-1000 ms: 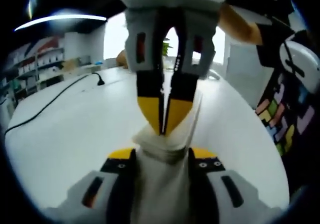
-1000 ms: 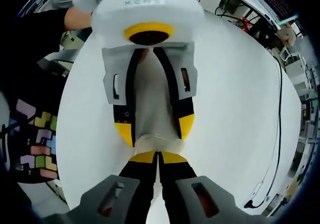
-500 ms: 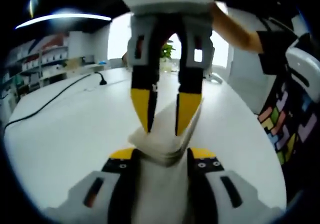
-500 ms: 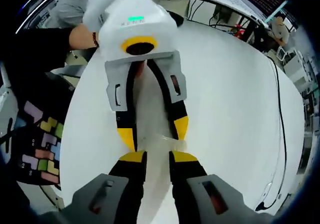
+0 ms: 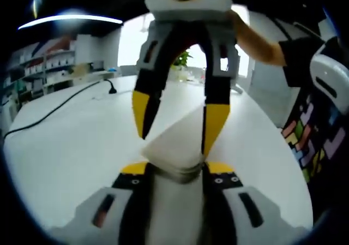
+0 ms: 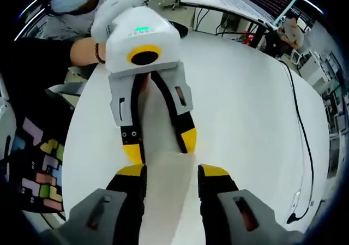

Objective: Arrange the utensils inside the cutlery case until each visible utensil rests in its matching compartment.

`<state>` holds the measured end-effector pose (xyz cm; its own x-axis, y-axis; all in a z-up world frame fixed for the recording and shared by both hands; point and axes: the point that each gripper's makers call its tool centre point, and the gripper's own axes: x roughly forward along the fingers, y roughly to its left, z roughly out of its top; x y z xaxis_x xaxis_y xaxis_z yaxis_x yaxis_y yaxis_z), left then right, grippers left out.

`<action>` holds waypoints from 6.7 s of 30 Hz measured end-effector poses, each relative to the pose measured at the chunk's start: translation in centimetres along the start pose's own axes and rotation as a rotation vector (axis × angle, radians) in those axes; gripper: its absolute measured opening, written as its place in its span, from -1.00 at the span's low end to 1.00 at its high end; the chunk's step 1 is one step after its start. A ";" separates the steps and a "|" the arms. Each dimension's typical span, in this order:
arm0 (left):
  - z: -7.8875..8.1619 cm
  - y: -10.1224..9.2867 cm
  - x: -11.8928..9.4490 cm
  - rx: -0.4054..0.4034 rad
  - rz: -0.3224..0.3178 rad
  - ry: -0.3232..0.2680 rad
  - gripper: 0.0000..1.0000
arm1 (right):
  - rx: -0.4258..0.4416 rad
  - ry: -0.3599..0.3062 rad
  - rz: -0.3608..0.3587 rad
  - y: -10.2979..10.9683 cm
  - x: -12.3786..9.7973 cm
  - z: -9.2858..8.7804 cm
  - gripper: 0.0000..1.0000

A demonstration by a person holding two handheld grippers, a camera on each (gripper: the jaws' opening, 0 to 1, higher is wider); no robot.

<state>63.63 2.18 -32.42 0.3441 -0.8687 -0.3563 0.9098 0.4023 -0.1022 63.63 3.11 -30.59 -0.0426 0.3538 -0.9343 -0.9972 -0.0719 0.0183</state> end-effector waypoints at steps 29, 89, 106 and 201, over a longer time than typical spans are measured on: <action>-0.8 -0.4 -0.9 0.095 0.009 0.025 -0.30 | 0.080 -0.049 0.054 1.4 1.2 -0.3 -0.25; 2.6 1.1 -4.2 0.158 0.098 0.009 -0.93 | -0.022 -0.002 0.015 0.5 -2.6 -2.7 -0.69; 3.3 -1.5 -1.4 0.371 -0.001 0.445 -0.80 | 0.014 0.047 0.001 1.8 -2.4 -5.8 -0.66; 2.4 -1.7 0.7 0.220 -0.008 0.469 -0.98 | 0.193 -0.185 -0.258 3.2 -9.7 -16.7 -0.39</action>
<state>62.85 0.20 -30.30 0.2412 -0.6281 -0.7398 0.9567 0.2818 0.0727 61.84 -16.12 -27.35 0.2191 0.5009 -0.8373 -0.9689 0.2126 -0.1264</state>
